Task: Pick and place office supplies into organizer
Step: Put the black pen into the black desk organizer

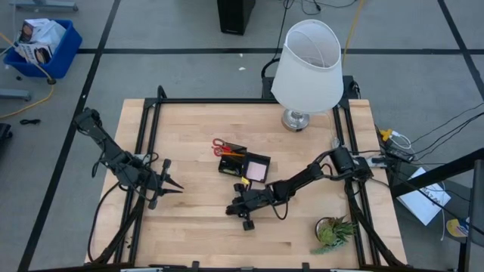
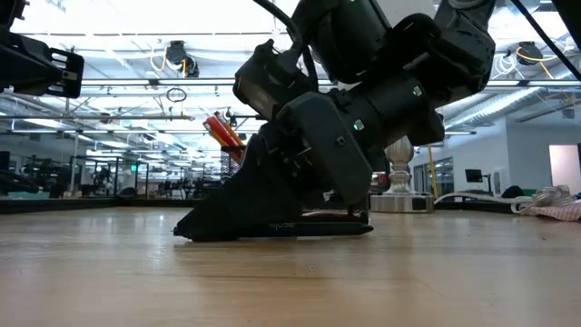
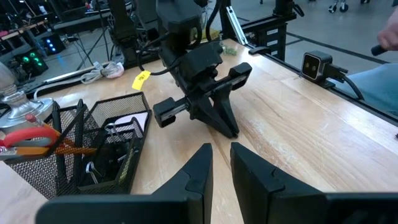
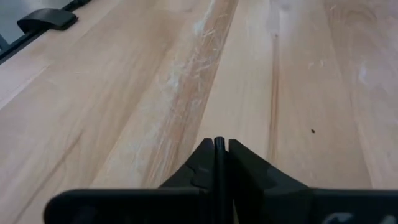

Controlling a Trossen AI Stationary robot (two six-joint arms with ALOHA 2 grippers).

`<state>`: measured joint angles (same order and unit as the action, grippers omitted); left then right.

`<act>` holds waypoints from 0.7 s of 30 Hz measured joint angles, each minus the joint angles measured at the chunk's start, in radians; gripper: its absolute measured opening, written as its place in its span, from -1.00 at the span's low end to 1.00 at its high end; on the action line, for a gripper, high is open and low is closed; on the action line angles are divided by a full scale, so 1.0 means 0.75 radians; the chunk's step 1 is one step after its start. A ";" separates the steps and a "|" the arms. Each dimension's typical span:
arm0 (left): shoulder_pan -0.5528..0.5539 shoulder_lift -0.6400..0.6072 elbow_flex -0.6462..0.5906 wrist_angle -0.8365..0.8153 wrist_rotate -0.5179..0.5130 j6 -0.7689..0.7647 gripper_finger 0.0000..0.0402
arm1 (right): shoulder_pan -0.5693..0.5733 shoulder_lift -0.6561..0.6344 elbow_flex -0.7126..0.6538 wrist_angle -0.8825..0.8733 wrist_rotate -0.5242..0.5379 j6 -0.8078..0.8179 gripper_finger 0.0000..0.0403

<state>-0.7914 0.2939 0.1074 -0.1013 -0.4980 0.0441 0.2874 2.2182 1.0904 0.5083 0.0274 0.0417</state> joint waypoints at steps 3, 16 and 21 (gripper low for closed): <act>0.000 0.000 0.000 0.000 0.000 0.000 -0.69 | 0.000 0.003 -0.003 0.071 0.003 0.000 -0.90; 0.000 0.000 0.000 -0.001 0.000 0.000 -0.69 | 0.000 -0.082 -0.010 0.276 0.002 -0.041 -0.90; 0.000 0.000 0.000 -0.001 0.000 0.000 -0.69 | 0.002 -0.086 -0.008 0.284 -0.002 -0.040 -0.86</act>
<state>-0.7914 0.2943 0.1074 -0.1017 -0.4977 0.0441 0.2886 2.1540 1.0843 0.7212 0.0257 0.0119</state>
